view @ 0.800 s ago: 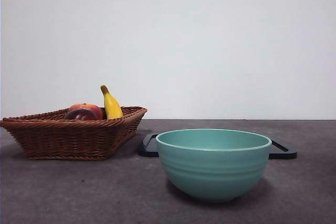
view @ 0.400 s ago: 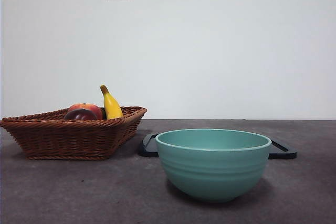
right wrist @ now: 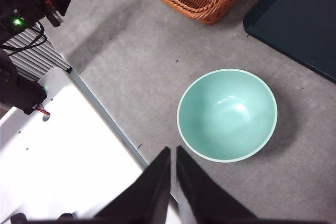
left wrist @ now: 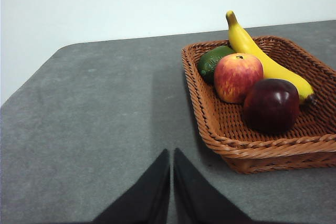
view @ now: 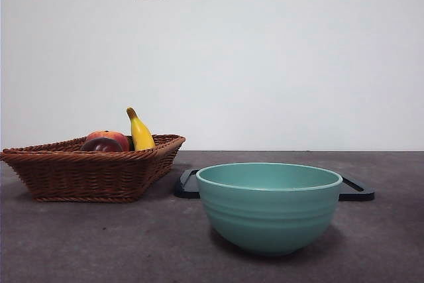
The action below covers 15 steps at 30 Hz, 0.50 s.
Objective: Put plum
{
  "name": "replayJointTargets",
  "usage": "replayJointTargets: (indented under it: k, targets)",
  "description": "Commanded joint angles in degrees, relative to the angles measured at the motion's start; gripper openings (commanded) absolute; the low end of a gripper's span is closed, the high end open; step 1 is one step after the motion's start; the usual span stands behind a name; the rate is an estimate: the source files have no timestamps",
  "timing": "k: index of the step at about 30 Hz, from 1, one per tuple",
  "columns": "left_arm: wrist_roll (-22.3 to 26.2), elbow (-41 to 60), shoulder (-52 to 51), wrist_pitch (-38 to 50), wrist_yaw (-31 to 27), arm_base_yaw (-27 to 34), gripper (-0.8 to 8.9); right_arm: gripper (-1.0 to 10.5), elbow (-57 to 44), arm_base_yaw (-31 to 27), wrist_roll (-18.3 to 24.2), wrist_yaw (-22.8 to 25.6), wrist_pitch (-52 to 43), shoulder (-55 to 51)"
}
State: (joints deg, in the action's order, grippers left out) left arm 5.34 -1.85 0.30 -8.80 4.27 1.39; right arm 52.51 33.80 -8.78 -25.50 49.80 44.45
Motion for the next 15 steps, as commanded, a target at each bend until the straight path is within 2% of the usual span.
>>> replayJointTargets:
  k: [1, 15]
  targets:
    - [-0.46, 1.20, -0.13, -0.92, -0.26, 0.15, 0.09, 0.1, 0.85, 0.46, 0.66, 0.00, -0.63, 0.37]
    - [-0.46, 1.18, -0.13, -1.88, -0.24, 0.15, 0.09, 0.1, 0.87, 0.46, 0.63, 0.00, -0.61, 0.37]
